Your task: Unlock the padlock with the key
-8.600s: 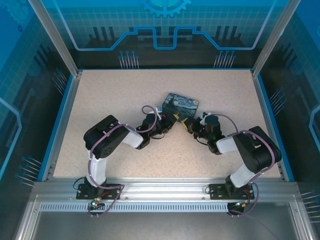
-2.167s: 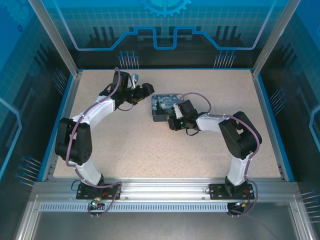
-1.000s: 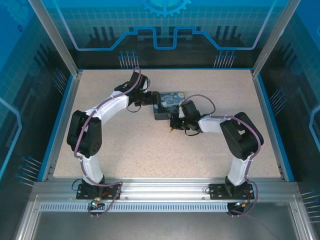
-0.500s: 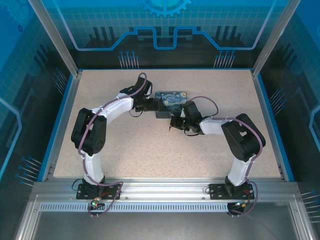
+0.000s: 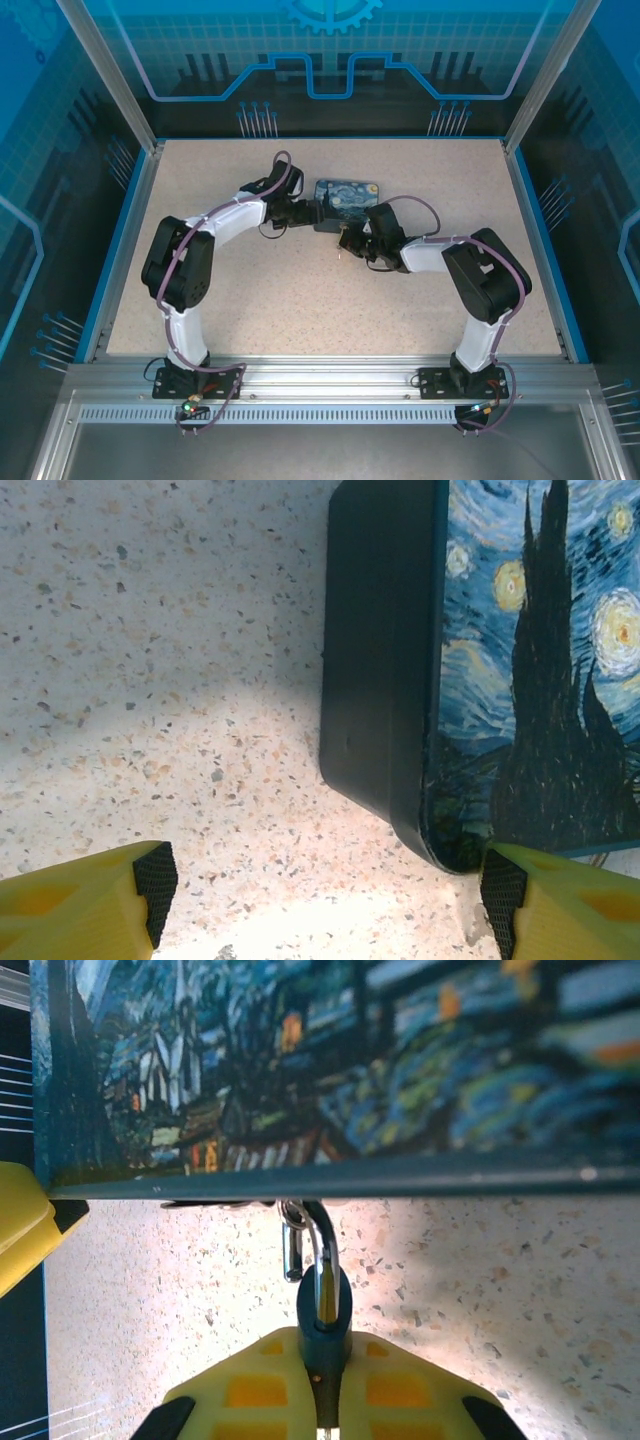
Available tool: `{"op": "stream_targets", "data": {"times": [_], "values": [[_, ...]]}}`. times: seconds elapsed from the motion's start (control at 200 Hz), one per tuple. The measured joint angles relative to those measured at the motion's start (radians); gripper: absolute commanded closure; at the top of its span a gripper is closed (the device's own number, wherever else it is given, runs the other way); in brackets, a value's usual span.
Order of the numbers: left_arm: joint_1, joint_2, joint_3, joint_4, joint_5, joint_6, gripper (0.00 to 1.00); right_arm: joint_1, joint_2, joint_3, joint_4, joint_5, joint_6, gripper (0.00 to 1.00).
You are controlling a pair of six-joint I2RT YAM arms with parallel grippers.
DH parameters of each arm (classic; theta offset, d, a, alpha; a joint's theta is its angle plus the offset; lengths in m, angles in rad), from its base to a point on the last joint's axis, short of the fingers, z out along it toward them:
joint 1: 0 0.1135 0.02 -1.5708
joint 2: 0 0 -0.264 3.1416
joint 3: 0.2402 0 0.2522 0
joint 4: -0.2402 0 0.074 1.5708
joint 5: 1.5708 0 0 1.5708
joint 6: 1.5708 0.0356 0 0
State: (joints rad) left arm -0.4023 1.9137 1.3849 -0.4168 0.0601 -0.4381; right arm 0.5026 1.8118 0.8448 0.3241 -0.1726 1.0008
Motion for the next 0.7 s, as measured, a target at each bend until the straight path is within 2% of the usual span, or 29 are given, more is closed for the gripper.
{"op": "stream_targets", "data": {"times": [0.125, 0.415, 0.7], "values": [[0.000, 0.001, 0.055, -0.054, 0.000, 0.003, 0.15, -0.001, -0.004, 0.002, -0.021, -0.004, -0.024, 1.00], [0.000, 0.103, 0.351, -0.132, -0.019, 0.082, 0.15, -0.045, -0.021, -0.005, -0.081, -0.072, -0.130, 1.00], [0.000, 0.204, 0.334, -0.204, -0.038, 0.130, 0.15, -0.092, -0.037, -0.031, -0.076, -0.122, -0.171, 1.00]]}}
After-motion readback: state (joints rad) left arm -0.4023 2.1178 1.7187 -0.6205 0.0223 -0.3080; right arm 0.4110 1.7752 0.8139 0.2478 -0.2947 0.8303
